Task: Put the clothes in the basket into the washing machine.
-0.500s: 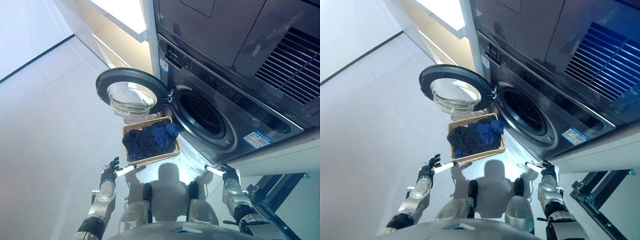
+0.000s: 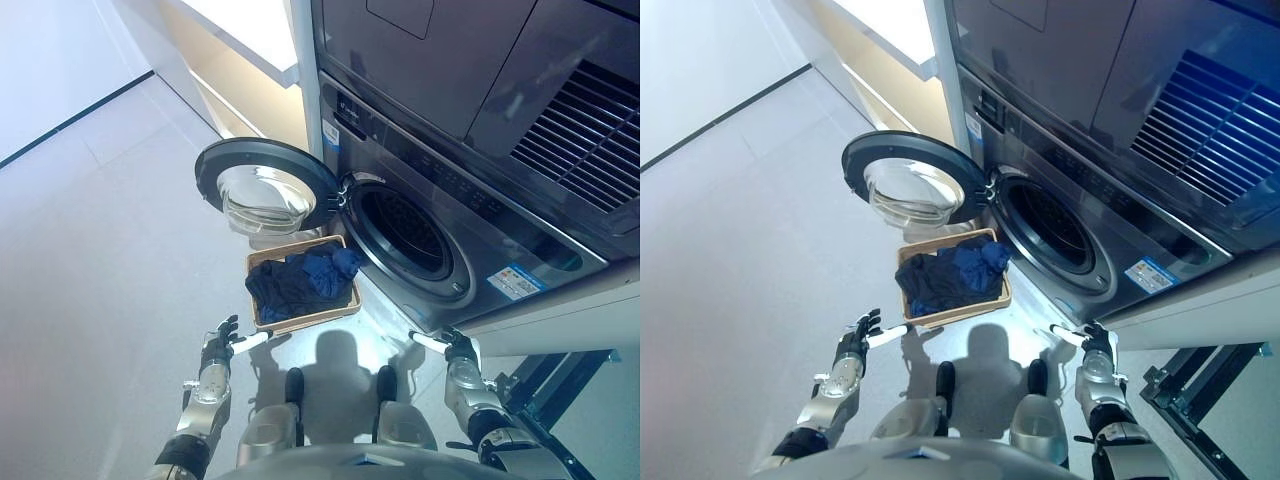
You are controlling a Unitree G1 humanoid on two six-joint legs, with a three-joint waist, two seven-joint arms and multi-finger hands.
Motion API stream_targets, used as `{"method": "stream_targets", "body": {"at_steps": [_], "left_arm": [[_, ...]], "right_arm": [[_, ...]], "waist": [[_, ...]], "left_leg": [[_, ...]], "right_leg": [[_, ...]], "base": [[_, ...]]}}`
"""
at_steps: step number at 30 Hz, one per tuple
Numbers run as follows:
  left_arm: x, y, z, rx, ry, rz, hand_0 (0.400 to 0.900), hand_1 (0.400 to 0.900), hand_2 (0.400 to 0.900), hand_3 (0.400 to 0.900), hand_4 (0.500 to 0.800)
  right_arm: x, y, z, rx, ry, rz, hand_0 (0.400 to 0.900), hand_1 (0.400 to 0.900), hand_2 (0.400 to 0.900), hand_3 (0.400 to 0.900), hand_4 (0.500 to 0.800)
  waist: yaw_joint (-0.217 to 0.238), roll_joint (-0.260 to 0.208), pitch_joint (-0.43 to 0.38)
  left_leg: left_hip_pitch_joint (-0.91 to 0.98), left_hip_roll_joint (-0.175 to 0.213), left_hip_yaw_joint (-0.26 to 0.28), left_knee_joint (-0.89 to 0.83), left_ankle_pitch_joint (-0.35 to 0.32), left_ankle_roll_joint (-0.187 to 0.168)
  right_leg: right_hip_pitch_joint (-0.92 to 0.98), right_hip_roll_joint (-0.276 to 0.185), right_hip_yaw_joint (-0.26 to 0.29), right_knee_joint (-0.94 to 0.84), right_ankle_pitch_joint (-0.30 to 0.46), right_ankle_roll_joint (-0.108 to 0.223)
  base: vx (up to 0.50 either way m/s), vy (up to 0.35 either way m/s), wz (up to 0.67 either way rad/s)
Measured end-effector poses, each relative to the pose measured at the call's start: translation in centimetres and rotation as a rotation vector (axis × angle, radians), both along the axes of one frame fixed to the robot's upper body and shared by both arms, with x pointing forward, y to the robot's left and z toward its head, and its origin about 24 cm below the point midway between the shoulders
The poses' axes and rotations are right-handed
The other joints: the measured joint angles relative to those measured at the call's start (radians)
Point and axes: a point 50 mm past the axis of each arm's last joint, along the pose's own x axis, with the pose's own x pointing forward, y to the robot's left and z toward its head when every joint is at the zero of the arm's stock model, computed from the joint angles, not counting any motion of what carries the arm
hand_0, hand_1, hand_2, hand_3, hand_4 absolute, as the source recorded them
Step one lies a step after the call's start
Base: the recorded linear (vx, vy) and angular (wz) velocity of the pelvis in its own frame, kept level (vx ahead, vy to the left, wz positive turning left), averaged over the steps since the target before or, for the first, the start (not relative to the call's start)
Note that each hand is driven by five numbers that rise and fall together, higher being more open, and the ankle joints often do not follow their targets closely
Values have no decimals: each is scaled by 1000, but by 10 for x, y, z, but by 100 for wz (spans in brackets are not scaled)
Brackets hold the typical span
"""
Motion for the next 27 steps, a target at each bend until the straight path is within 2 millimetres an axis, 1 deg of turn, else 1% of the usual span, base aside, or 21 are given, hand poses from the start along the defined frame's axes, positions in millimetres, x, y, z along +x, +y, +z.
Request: {"method": "stream_targets", "body": {"at_steps": [2,6,7,9,11,13,14,15,17,18,19,21,23,24,25,27], "left_arm": [[-1,0,-1,1,3,1,900,900,900,900,800],[4,1,2,4,-11,-5,900,900,900,900,800],[5,1,4,7,-23,-7,900,900,900,900,800],[9,2,7,13,-46,-12,900,900,900,900,800],[13,2,11,21,-71,-31,900,900,900,900,800],[22,1,22,24,-136,-55,900,900,900,900,800],[28,-1,28,30,-166,-81,900,900,900,900,800],[30,-4,31,33,-184,-99,900,900,900,900,800],[34,-6,34,53,-204,-138,900,900,900,900,800],[39,-9,37,56,-218,-163,900,900,900,900,800],[42,-13,39,51,-230,-174,900,900,900,900,800],[47,-22,42,38,-248,-209,900,900,900,900,800],[53,-33,48,23,-282,-249,900,900,900,900,800],[58,-38,53,18,-306,-268,900,900,900,900,800],[63,-41,58,13,-327,-277,900,900,900,900,800],[68,-45,65,0,-361,-285,900,900,900,900,800]], "right_arm": [[2,2,1,-29,17,51,900,900,900,900,800],[22,4,12,-163,25,260,900,900,900,900,800],[33,5,19,-212,15,325,900,900,900,900,800],[57,5,37,-287,-38,397,900,900,900,900,800],[84,4,61,-415,-86,502,900,900,900,900,800],[117,0,99,-603,-163,591,900,900,900,900,800],[131,-6,120,-727,-187,635,900,900,900,900,800],[145,-7,140,-855,-208,680,900,900,900,900,800],[165,-8,172,-1067,-221,741,900,900,900,900,800],[174,-8,190,-1162,-242,749,900,900,900,900,800],[180,-6,202,-1216,-261,749,900,900,900,900,800],[188,-3,218,-1325,-248,784,900,900,900,900,800],[194,-3,231,-1382,-249,784,900,900,900,900,800],[197,-4,239,-1395,-250,768,900,900,900,900,800],[199,-4,244,-1399,-253,756,900,900,900,900,800],[200,-6,246,-1391,-250,742,900,900,900,900,800]], "waist": [[3,-5,-5],[27,-15,-2],[36,-17,1],[47,-21,25],[64,-22,54],[83,-16,106],[87,-13,137],[99,-6,162],[115,-4,196],[121,-1,218],[132,0,240],[139,4,252],[158,5,257],[159,7,264],[166,9,273],[176,9,273]], "left_leg": [[-18,0,-3,4,1,-1],[-98,-1,-7,23,12,-4],[-124,0,-7,35,11,-4],[-154,0,-7,39,21,-7],[-186,1,-10,42,27,-8],[-242,-1,-14,58,38,-9],[-262,-3,-14,64,44,-9],[-281,-4,-21,66,50,-8],[-317,-7,-23,75,56,-8],[-331,-8,-28,74,62,-8],[-336,-13,-30,76,64,-8],[-366,-16,-42,83,66,-7],[-405,-24,-44,92,68,-4],[-426,-30,-49,101,69,-2],[-438,-35,-54,106,71,-1],[-464,-44,-64,110,75,4]], "right_leg": [[-18,-1,-2,3,-1,1],[-92,0,-5,17,11,-2],[-121,-1,-2,28,12,-4],[-145,1,-5,29,19,-6],[-178,-2,-10,36,23,-10],[-233,-6,-15,59,30,-12],[-255,-7,-16,69,33,-15],[-274,-10,-22,78,36,-12],[-314,-13,-23,97,36,-12],[-330,-14,-25,106,36,-12],[-338,-15,-27,114,37,-13],[-370,-24,-30,137,31,-11],[-415,-34,-31,168,21,-5],[-438,-40,-31,187,15,-5],[-453,-47,-35,203,8,-3],[-482,-61,-41,229,-3,1]], "base": [[-111,-6,5],[-126,0,3],[-57,-7,6],[-70,5,9],[-119,38,5],[-89,48,2],[-86,48,7],[-110,63,11],[-63,34,8],[-57,21,10],[-75,33,13],[-75,43,14],[-62,29,18],[-24,11,11],[-27,34,24],[-13,30,16]]}}
